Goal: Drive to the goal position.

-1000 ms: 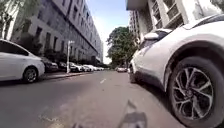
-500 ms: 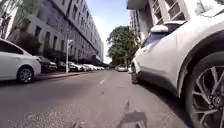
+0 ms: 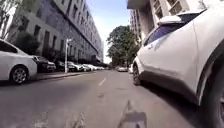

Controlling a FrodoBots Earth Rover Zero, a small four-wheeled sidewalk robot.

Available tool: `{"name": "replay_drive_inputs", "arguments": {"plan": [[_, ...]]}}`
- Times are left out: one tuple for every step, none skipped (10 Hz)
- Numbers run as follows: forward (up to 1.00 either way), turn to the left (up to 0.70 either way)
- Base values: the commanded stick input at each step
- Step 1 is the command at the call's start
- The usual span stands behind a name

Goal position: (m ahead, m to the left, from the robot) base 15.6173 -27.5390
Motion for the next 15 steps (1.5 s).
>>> {"name": "replay_drive_inputs", "arguments": {"plan": [[0.7,0.0],[0.7,0.0],[0.7,0.0],[0.7,0.0],[0.7,0.0],[0.7,0.0],[0.7,0.0],[0.7,0.0],[0.7,0.0],[0.7,0.0],[0.7,0.0],[0.7,0.0],[0.7,0.0],[0.7,0.0],[0.7,0.0]]}}
